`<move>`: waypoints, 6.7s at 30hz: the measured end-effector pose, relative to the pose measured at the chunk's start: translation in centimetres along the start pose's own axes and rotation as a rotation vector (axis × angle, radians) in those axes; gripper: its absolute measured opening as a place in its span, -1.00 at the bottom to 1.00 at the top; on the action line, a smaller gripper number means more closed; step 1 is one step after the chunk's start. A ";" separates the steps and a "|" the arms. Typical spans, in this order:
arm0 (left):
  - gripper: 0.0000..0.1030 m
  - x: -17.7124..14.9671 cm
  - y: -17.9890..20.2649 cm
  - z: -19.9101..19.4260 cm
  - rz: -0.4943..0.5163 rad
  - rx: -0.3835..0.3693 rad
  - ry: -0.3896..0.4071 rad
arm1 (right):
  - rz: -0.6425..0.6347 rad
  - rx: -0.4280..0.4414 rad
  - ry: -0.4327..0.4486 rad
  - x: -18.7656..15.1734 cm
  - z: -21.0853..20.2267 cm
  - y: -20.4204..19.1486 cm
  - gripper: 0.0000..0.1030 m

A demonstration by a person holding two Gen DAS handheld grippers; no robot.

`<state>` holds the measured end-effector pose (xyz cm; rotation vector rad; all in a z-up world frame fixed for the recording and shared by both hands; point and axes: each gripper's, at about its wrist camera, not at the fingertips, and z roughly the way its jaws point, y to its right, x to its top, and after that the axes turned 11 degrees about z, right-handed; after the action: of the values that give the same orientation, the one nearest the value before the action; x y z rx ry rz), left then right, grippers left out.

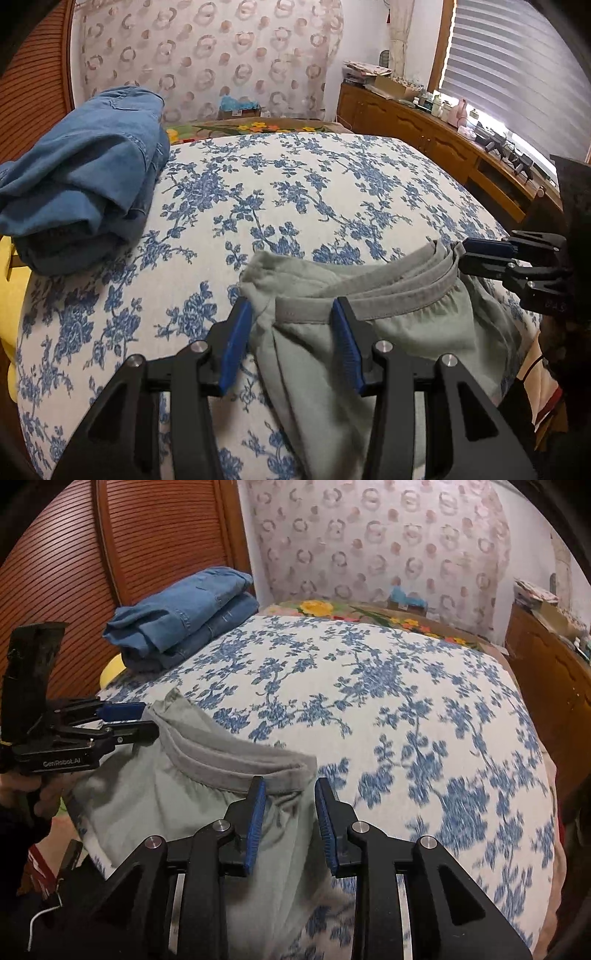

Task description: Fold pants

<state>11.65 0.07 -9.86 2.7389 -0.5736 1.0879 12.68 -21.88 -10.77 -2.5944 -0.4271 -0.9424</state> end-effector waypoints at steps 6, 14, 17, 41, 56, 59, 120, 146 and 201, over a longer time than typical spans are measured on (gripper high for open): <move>-0.14 -0.3 -0.7 0.8 -0.011 -0.013 -0.015 | 0.000 0.016 -0.030 0.8 1.3 0.5 -0.77; -0.10 -0.5 -1.1 1.2 -0.025 -0.040 -0.006 | 0.064 0.005 0.009 0.8 1.2 1.8 -0.92; -0.10 -0.7 -1.2 1.2 -0.032 -0.047 0.000 | 0.069 -0.003 0.009 0.8 0.9 1.9 -0.92; -0.06 -0.9 -1.5 1.3 -0.043 -0.062 0.009 | 0.112 -0.081 0.005 -3.7 -2.0 0.5 0.12; -0.05 -0.9 -1.6 1.3 -0.045 -0.063 0.011 | 0.090 -0.124 0.035 -3.8 0.1 0.3 0.02; -0.05 -0.9 -1.6 1.4 -0.044 -0.064 0.009 | 0.101 -0.108 0.052 -4.0 0.0 0.5 -0.01; -0.71 2.3 2.4 -11.2 0.102 -0.038 0.344 | 0.054 0.031 0.264 -0.6 -8.8 -1.2 -0.82; -0.71 3.0 -1.2 -14.7 0.078 0.081 0.400 | -0.124 0.067 0.343 5.4 -8.8 -6.0 -0.82; -0.71 4.8 -20.0 -10.2 -0.179 0.347 0.398 | -0.551 0.025 0.378 27.4 13.6 -20.4 -0.82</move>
<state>16.31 19.76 1.09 2.6488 -0.0874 1.7592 32.37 6.45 2.00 -2.2289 -1.0611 -1.5509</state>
